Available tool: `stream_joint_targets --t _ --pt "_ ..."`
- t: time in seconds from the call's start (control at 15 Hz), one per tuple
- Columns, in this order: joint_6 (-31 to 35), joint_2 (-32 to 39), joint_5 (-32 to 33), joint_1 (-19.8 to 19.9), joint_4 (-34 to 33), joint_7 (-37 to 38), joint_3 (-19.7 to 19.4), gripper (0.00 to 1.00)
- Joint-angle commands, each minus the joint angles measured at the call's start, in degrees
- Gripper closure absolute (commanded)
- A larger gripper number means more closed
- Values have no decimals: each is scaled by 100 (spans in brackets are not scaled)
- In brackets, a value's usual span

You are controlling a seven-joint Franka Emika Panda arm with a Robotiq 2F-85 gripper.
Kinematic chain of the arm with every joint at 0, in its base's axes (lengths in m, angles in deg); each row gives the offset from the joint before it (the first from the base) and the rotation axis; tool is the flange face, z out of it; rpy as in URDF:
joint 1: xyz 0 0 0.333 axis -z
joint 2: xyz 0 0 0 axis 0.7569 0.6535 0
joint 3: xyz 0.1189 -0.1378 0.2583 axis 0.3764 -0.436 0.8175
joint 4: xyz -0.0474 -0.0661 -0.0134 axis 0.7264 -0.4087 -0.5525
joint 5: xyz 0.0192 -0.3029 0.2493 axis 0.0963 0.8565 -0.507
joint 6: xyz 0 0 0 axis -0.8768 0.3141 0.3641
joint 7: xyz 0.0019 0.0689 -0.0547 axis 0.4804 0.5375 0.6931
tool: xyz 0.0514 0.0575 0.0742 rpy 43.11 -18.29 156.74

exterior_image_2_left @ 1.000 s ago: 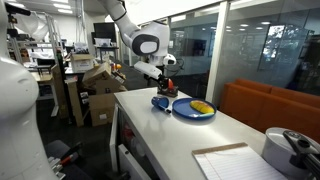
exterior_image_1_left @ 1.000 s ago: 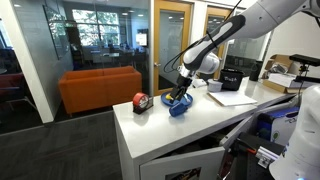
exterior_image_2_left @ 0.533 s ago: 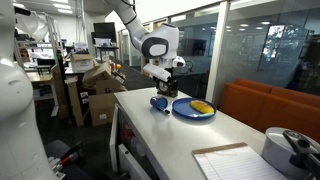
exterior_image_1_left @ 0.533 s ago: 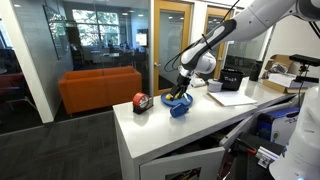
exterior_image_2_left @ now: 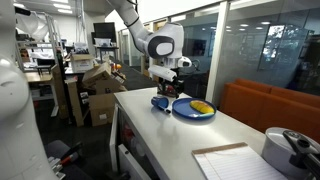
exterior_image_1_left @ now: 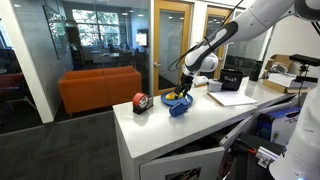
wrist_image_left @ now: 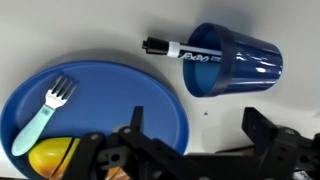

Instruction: Put the marker in the cup

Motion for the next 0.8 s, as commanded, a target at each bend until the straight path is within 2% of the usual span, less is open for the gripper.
stream_joint_targets --t 0.0,0.47,0.6,0.73 --pt "-299 -113 471 104 16 520 13 0" --pt "-1144 -358 742 41 125 957 104 0" --pt "-1311 -456 572 42 191 792 150 0" --pt "-1300 -563 79 62 316 352 217 0"
